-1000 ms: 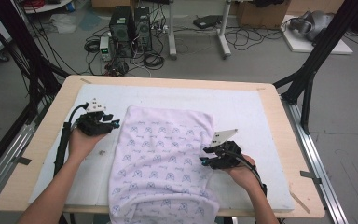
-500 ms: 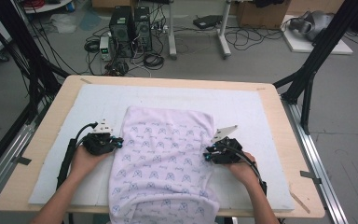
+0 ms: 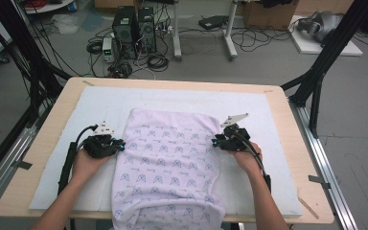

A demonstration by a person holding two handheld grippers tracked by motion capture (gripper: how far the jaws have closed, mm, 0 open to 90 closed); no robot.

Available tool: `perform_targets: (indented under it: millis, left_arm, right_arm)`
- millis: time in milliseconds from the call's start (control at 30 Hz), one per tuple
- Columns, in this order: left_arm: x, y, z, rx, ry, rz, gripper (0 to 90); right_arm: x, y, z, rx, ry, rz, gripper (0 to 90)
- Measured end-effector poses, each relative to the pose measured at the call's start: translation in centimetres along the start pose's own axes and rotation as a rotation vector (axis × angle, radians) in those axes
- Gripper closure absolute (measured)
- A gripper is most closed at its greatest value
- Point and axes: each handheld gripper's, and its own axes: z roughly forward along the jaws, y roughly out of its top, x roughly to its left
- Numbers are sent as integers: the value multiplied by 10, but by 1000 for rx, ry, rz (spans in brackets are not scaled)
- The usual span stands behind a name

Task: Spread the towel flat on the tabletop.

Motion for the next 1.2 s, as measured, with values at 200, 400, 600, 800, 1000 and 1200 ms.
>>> perform_targets:
  millis: [200, 400, 600, 800, 1000, 1200]
  left_arm:
    - [3, 0, -2, -2, -19, -6, 875]
    - [3, 1, -11, -60, -22, -23, 710]
    - [3, 0, -11, -53, -50, -28, 675]
    - [0, -3, -1, 8, -54, 2, 655]
    - [-4, 0, -1, 9, -4, 21, 865]
    - [6, 3, -9, -51, 5, -50, 683]
  right_arm:
    - [4, 5, 12, 45, 74, -11, 876]
    - [8, 4, 0, 17, 78, -24, 792]
    - [18, 0, -6, 3, 115, -56, 690]
    - [15, -8, 0, 55, 88, -46, 661]
    - [16, -4, -1, 70, -26, -98, 879]
    - [6, -5, -7, -4, 27, -29, 823]
